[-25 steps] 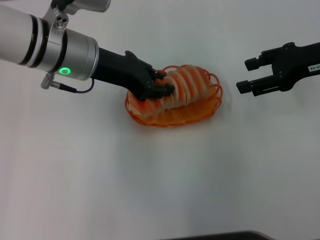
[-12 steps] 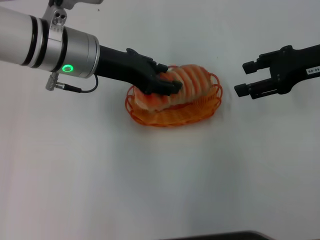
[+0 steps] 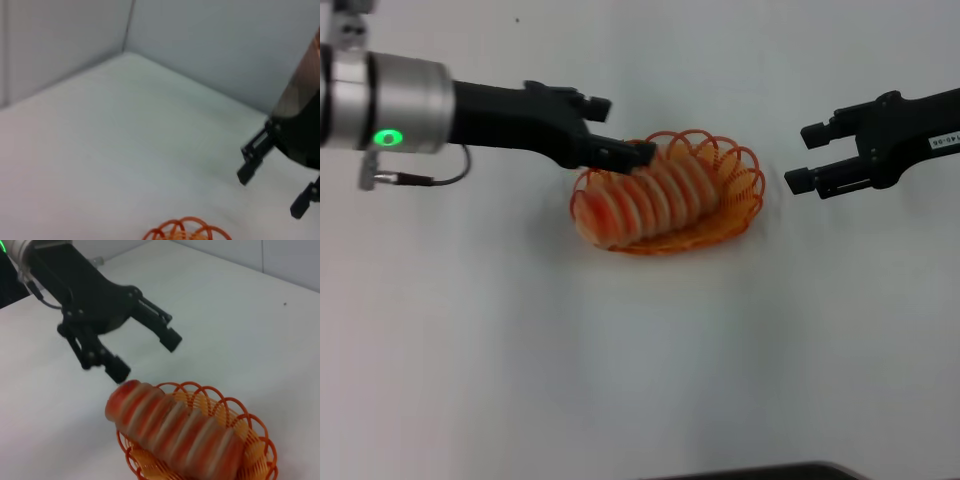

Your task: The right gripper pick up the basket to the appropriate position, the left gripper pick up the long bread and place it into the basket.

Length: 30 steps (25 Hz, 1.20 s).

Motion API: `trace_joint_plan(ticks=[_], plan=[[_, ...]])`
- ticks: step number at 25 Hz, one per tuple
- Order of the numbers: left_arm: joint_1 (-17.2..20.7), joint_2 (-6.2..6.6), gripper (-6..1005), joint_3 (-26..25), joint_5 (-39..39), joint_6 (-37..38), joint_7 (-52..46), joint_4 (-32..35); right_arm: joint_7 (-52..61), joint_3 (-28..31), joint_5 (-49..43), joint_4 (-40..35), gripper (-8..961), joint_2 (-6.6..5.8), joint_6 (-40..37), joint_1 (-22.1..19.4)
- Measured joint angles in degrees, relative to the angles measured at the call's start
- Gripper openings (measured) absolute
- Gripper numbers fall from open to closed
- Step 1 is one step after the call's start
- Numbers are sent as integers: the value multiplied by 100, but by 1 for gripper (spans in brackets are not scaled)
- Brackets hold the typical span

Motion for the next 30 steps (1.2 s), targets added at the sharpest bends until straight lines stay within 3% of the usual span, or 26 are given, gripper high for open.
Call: trace_joint_plan(ticks=[3,4,6,12,18,30], plan=[[373,26,934,-788,-90,647,178,248,0,21,10,0,758,3,-27,22],[600,84,934,-1307,-100,1061,345,273,0,24,17,0,758,7,-29,27],[720,133,934,-1543,-105,1252,450,256,0,23,31,0,758,28,-32,36],[1536,508,934,-2345,-102,1864,993,-37,0,24,43,-8,758,91,-35,66],[1845,593,934,-2606,-96,2160,1298,-276,0,13,53,1,758,103,-12,138],[1839,612,934,-2617,-69,2242,1306,-353,0,4,54,76,758,114,3,143]])
